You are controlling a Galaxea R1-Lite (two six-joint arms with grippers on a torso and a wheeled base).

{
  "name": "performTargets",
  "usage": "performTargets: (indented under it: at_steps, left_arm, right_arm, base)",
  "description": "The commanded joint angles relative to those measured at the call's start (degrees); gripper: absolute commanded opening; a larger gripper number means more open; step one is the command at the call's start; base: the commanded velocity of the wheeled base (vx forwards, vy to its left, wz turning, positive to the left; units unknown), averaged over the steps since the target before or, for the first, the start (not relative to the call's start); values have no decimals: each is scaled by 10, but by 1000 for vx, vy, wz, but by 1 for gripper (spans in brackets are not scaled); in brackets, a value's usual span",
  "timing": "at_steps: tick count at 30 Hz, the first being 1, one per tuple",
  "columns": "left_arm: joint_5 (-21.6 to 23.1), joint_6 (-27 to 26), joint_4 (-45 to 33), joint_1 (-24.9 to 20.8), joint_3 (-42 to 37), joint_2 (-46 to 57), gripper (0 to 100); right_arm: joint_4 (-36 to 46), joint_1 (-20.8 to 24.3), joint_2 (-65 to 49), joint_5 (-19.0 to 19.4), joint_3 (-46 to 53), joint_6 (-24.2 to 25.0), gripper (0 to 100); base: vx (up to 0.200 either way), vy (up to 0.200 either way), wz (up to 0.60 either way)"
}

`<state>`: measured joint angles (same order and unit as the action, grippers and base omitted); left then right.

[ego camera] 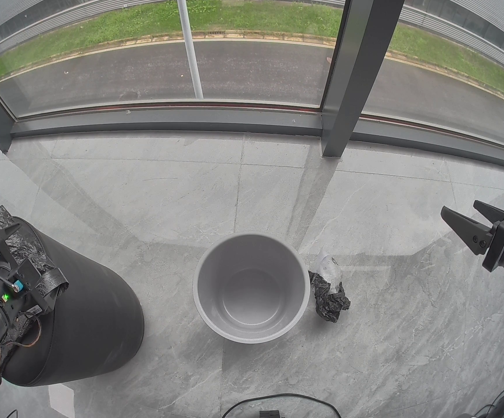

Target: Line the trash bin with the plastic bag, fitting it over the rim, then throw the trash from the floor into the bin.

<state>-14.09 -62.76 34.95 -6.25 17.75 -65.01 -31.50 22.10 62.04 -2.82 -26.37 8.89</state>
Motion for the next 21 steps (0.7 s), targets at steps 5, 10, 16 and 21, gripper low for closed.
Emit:
performTargets:
  at_steps: [5,10,16,21]
  left_arm:
    - [-4,6,18,2,0,-7,100]
    - [-4,5,42,2,-3,-24,0]
    - [-4,5,48,2,-6,-26,0]
    - [-4,11,50,2,-6,-24,0]
  right_arm:
    - [-5,0,-1,0,10,-1,100]
    - [-5,0,-1,1,11,-1,100]
    - [-5,0,-1,1,11,0,100]
    - [-5,0,-2,1,11,0,100]
  base:
    - [0,0,0]
    - [0,0,0]
    - [0,0,0]
    - [0,0,0]
